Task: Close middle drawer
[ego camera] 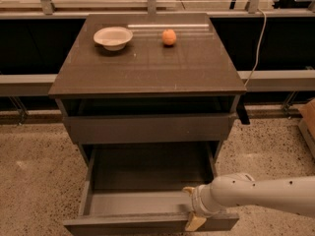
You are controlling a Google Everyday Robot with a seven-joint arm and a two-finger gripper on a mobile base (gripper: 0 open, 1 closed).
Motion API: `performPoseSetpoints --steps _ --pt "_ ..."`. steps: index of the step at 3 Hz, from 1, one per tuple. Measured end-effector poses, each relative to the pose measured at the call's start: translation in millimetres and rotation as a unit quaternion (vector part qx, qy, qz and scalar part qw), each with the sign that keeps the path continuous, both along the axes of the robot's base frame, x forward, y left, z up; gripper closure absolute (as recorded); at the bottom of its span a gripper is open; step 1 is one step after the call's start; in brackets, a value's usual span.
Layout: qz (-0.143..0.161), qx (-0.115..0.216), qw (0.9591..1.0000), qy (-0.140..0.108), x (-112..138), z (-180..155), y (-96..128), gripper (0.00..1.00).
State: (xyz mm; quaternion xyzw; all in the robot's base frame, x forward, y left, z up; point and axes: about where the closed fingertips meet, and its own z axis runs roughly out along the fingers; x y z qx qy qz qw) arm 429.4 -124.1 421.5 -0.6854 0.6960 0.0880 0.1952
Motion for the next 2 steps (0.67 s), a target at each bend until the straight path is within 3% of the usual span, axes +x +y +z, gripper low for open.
performPoseSetpoints --steps 2 --pt "0.022 0.003 0.9994 -0.026 44.7 6.5 19.9 0.32"
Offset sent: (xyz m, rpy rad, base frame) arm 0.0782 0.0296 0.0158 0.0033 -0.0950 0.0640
